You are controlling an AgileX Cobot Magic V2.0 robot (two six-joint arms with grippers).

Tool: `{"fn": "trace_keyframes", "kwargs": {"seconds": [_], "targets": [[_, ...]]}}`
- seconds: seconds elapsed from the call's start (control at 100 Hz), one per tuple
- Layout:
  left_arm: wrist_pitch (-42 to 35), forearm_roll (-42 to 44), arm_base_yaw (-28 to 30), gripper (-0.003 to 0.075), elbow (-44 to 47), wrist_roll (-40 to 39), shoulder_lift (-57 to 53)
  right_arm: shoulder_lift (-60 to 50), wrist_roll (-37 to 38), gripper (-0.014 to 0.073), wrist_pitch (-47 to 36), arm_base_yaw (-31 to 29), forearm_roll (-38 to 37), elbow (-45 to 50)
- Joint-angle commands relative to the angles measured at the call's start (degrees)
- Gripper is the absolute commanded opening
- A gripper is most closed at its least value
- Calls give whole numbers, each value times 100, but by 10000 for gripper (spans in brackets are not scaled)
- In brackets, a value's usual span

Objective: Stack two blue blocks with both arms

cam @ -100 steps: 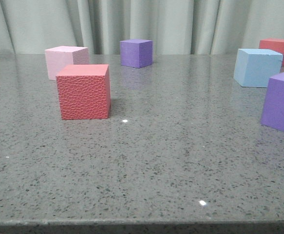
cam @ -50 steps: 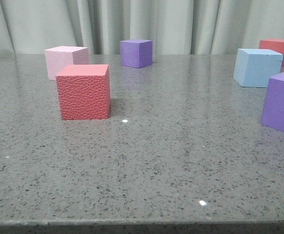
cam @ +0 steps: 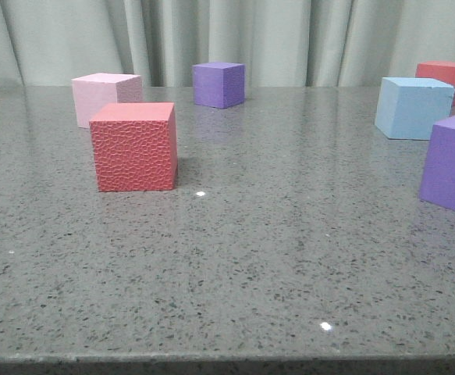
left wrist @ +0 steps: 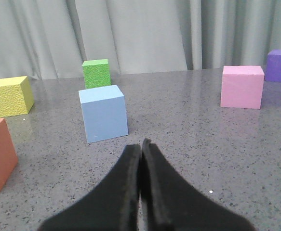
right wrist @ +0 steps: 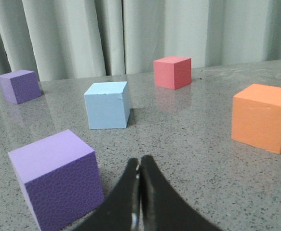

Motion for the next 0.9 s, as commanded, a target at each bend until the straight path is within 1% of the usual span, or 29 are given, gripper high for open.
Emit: {"fn": "trace_keyframes", "kwargs": {"seconds": [0.0, 0.12, 0.24, 0.31, 0.56, 0.73, 0.8, 0.85, 0.89], "targets": [[-139, -36, 10, -19, -603, 0, -30, 187, -65, -67, -160, -20, -85, -490], [236, -36, 10, -19, -1286, 0, 320, 564, -65, -67, 359, -20, -85, -1045], [487, -114, 10, -19, -2000, 0, 849, 987, -65, -67, 1181, -20, -38, -1808], [555, -176, 10, -19, -2391, 0, 1216, 1224, -72, -67, 1525, 33, -30, -2215], [812, -357, 10, -19, -3626, 0, 2531, 2218, -84, -67, 2359, 136, -30, -3297], [1154, -357, 10, -18, -4211, 0, 3247, 2906, -165, -62, 2781, 137, -30, -3836], [1240, -357, 10, -17, -4371, 0, 3473, 3124, -165, -33, 2835, 137, -14, -3987], [1255, -357, 10, -10, -4433, 0, 3594, 3249, -165, 16, 2849, 137, 35, -4061], [1255, -357, 10, 11, -4472, 0, 3679, 3329, -165, 59, 2843, 137, 67, -4101]]}}
